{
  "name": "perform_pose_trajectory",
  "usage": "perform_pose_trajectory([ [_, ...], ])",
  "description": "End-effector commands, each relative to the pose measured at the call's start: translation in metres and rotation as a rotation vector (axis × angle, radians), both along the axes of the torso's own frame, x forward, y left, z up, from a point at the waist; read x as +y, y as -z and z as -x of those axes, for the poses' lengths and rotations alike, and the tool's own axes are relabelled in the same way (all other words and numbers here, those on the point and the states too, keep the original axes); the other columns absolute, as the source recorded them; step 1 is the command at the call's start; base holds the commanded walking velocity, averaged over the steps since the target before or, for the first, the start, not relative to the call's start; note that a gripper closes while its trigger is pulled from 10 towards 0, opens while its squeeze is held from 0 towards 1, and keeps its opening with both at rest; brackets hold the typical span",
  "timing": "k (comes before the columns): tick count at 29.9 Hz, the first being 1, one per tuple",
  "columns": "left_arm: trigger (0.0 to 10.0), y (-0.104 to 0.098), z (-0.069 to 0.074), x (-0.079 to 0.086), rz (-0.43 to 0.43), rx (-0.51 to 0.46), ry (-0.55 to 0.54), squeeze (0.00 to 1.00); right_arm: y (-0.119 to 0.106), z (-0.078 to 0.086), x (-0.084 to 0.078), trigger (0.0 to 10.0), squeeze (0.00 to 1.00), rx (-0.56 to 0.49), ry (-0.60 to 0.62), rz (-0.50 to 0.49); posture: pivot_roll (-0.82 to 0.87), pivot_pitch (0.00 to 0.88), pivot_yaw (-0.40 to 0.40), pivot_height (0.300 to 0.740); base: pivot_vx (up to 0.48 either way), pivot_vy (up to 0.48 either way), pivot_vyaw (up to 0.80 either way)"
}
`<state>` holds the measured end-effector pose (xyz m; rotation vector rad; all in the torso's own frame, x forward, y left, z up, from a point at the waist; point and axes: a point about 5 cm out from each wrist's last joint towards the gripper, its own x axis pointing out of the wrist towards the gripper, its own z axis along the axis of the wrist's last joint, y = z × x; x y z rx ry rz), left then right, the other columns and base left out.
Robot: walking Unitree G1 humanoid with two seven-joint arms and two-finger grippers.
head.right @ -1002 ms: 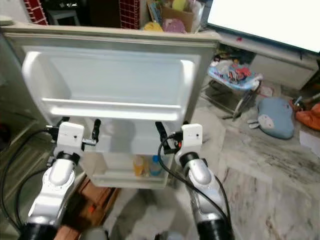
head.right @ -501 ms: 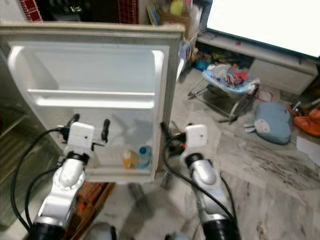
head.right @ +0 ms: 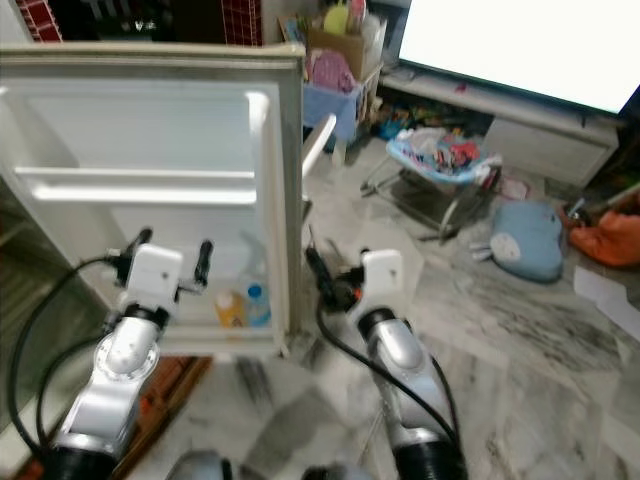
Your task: Restocking fridge
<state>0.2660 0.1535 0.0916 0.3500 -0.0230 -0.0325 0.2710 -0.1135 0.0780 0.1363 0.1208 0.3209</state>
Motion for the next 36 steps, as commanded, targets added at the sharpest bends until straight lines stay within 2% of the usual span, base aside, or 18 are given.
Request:
perform_pose_trajectory([
  [1,10.0,-0.003,0.0,-0.005,0.017,-0.004,0.021,0.0,-0.004,-0.005,-0.014,10.0,0.0,-0.015,0.107,0.04,0.09,0.0,-0.049,0.74,0.0,0.0,0.0],
  [4,10.0,-0.003,-0.001,-0.002,0.05,-0.003,0.025,0.0,-0.007,-0.01,-0.019,10.0,0.0,-0.043,0.194,0.105,0.09,0.0,-0.056,0.74,0.0,0.0,0.0],
  [5,10.0,-0.003,-0.001,-0.002,0.05,-0.003,0.025,0.0,-0.007,-0.01,-0.019,10.0,0.0,-0.043,0.194,0.105,0.09,0.0,-0.056,0.74,0.0,0.0,0.0],
  [6,10.0,0.0,-0.003,0.003,0.055,0.014,0.002,0.0,-0.013,-0.014,-0.017,10.0,0.0,-0.066,0.189,0.048,0.08,0.0,-0.057,0.74,0.0,0.0,0.0],
  [8,10.0,0.003,-0.004,0.005,0.077,0.032,-0.016,0.0,-0.017,-0.018,-0.019,10.0,0.0,-0.099,0.196,0.093,0.08,0.0,-0.059,0.74,0.0,0.0,0.0],
  [9,10.0,0.004,-0.004,0.004,0.086,0.037,-0.012,0.0,-0.017,-0.019,-0.019,10.0,0.0,-0.1,0.186,0.126,0.08,0.0,-0.059,0.74,0.0,0.0,0.0],
  [12,10.0,0.005,-0.004,-0.003,0.074,0.041,0.028,0.0,-0.015,-0.022,-0.026,10.0,0.0,-0.077,0.204,0.12,0.09,0.0,-0.066,0.74,0.0,0.0,0.0],
  [23,10.0,0.002,-0.008,-0.002,0.084,0.034,0.033,0.0,-0.018,-0.026,-0.014,10.0,0.0,-0.107,0.173,0.088,0.09,0.0,-0.06,0.74,0.0,-0.361,0.72],
  [36,10.0,0.003,-0.006,-0.009,0.087,0.041,0.048,0.0,-0.015,-0.027,-0.013,10.0,0.0,-0.111,0.16,0.101,0.09,0.0,-0.059,0.74,0.0,-0.403,0.0],
])
